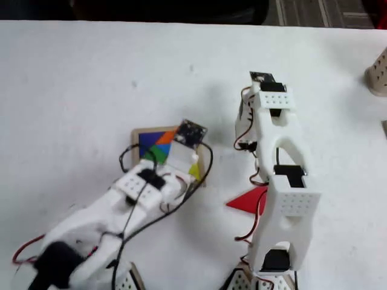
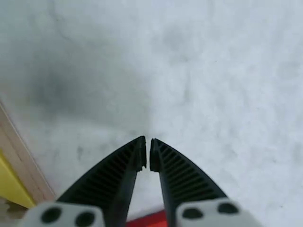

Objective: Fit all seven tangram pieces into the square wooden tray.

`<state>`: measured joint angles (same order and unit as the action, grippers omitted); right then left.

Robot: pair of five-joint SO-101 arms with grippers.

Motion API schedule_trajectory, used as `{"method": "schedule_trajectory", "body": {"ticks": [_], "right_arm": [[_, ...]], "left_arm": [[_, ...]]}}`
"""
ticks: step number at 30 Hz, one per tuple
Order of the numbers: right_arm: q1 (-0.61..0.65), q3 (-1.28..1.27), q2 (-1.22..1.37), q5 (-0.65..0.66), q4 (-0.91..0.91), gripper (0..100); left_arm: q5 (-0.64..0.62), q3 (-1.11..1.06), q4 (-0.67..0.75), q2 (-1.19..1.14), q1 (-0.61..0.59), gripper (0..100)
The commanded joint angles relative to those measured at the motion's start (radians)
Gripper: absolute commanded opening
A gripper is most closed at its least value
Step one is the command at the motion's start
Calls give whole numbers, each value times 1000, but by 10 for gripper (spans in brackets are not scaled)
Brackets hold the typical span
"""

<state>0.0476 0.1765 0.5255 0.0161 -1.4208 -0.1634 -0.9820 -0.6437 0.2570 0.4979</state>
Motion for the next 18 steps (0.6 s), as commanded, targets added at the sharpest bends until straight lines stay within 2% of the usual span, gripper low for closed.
{"method": "schedule_trajectory", "body": {"ticks": [1,8,11,18], "right_arm": [[4,41,-13,11,10,18],[4,41,-18,11,8,18],[4,41,-18,11,8,18],[4,41,-18,11,7,18]], "left_arm": [[-9,135,28,-117,-42,24],[-11,209,38,-200,-33,24],[-11,204,121,-203,-41,24],[-11,166,215,-197,-42,24]]}}
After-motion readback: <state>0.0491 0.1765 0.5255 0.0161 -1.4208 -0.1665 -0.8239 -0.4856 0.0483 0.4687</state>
